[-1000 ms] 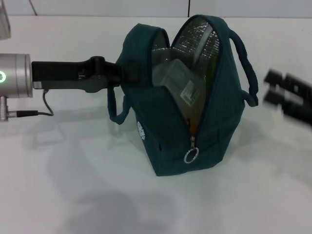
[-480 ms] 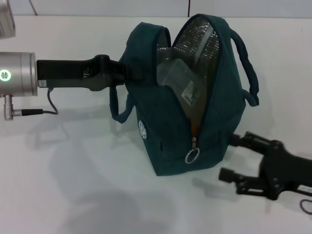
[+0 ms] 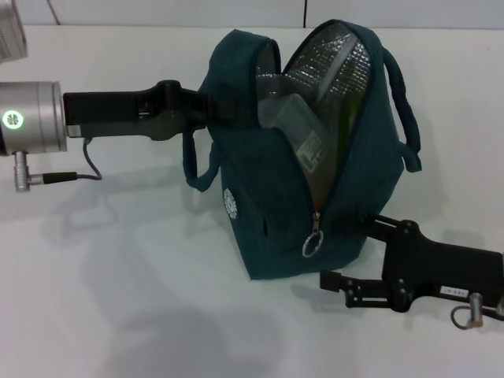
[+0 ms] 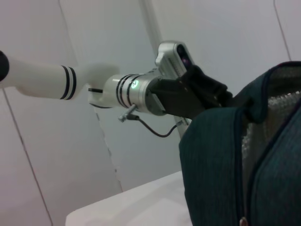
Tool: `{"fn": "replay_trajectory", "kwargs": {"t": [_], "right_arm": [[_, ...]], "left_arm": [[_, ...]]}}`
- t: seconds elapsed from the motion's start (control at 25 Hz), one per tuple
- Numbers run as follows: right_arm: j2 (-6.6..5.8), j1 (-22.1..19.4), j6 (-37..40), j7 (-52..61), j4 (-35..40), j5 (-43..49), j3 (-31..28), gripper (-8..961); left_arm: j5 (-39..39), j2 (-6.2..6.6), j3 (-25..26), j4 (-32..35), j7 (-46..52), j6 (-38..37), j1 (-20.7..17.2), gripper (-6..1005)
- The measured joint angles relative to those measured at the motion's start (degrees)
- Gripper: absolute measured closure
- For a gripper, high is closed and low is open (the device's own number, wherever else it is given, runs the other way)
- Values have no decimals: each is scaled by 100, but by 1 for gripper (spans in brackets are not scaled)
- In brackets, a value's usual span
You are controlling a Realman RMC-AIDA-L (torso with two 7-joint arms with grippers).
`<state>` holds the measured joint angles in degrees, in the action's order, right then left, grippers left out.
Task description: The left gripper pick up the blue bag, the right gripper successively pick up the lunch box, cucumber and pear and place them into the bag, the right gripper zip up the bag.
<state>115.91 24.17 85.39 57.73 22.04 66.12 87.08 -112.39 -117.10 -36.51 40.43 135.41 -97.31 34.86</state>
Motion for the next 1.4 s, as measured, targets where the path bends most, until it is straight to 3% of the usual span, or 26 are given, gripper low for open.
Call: {"fn": "replay_trajectory", "kwargs": {"t": [0.52, 1.4], "right_arm": [[30, 348, -347, 37, 5, -431, 961, 81], [28, 279, -373, 22, -22, -483, 938, 86]], "left_arm": [[39, -19, -13, -131, -100, 30, 27, 829], [44, -5, -24, -132, -130, 28, -3, 824]]}}
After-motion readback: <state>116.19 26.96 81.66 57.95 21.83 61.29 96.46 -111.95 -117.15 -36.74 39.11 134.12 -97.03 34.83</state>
